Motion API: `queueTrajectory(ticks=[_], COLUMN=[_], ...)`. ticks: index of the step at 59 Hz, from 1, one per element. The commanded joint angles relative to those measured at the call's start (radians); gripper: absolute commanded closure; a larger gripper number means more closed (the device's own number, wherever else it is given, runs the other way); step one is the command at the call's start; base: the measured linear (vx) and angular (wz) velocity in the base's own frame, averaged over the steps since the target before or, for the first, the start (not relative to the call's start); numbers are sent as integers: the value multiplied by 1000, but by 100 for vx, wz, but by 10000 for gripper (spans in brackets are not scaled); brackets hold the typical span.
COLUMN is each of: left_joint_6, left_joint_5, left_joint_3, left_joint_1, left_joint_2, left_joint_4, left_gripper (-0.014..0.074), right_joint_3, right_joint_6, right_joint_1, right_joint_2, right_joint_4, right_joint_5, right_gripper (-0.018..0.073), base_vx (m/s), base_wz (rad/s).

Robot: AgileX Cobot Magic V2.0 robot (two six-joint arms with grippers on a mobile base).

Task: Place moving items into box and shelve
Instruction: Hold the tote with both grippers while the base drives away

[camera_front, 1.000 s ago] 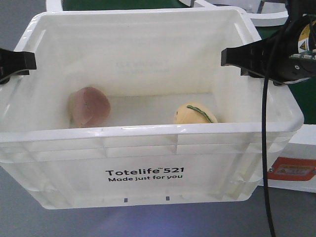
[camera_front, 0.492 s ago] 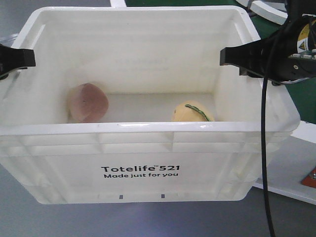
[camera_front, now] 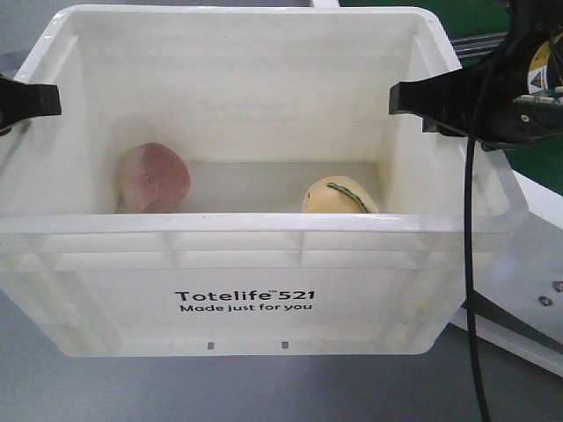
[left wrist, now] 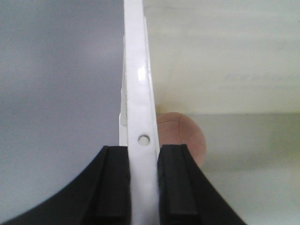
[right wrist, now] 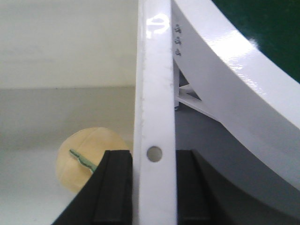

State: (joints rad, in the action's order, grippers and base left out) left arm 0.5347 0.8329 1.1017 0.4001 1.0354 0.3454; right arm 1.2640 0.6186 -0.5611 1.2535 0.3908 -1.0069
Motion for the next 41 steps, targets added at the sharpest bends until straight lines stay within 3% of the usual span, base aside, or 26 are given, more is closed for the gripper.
queueTrajectory(ticks=[1, 41], left_joint_6=[-6, -6], left_joint_5=[-86, -86], left_joint_3=[47, 47], left_joint_1=[-4, -4], left_joint_2=[-25, -25], left_joint_4=[125, 125], left_gripper=[619, 619], right_joint_3=[39, 39], right_joint_6=[-6, -6], right_joint_1=[11, 11], right_joint_2=[-42, -42], right_joint_4=[132, 132], right_joint_5=[52, 52], right_gripper=[474, 474], base_vx=[-12, -12], base_wz=[47, 47])
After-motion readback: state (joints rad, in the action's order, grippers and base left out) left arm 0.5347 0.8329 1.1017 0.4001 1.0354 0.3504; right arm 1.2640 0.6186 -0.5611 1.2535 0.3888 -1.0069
